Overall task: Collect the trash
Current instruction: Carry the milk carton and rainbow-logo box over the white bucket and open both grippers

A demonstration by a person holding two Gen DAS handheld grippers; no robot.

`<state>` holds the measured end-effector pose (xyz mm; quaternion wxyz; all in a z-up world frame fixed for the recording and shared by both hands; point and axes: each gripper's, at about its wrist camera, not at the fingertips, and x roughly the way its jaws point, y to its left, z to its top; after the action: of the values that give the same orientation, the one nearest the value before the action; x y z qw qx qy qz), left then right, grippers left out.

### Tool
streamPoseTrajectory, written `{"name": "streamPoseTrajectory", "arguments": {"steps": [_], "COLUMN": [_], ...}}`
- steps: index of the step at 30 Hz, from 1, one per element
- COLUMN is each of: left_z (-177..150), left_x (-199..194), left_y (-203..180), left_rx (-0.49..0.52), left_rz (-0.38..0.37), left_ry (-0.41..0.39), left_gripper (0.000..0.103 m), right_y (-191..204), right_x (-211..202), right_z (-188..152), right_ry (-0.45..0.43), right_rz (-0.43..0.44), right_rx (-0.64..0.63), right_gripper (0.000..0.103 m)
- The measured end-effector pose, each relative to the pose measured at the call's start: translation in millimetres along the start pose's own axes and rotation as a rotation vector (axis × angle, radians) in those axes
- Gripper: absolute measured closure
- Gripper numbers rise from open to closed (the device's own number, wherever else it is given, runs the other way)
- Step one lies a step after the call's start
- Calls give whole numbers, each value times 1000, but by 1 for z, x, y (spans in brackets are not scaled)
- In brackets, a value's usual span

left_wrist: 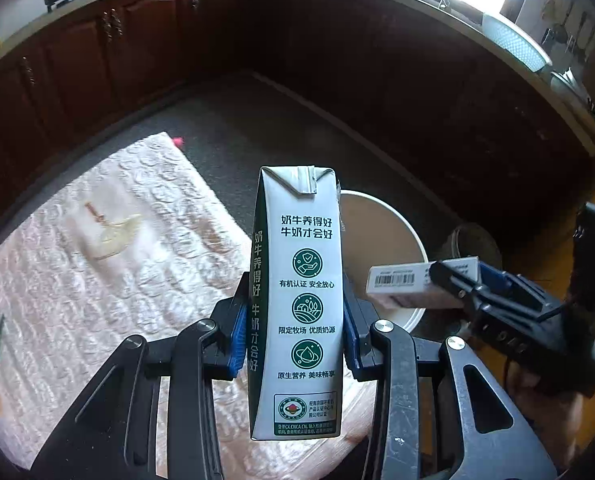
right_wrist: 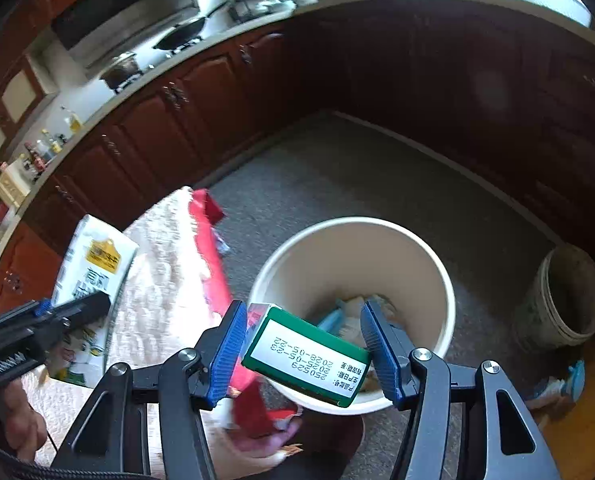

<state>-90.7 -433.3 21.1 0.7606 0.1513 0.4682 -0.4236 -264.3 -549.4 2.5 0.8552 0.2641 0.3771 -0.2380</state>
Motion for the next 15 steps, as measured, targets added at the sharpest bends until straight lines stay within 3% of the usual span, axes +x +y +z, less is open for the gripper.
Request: {"name": "streamPoseTrajectory", "arguments": {"steps": [15], "left_z": [5], "left_x": [41], "left_y": [-25], "left_rx": [-2], "left_rz": [-26], "left_ry": [48], "left_gripper": [67], "right_y": [-32], "right_x": [37], "right_z": [-15], "right_ry": [78], "right_rz": [-70], "right_rx": [45], "right_gripper": [46]}}
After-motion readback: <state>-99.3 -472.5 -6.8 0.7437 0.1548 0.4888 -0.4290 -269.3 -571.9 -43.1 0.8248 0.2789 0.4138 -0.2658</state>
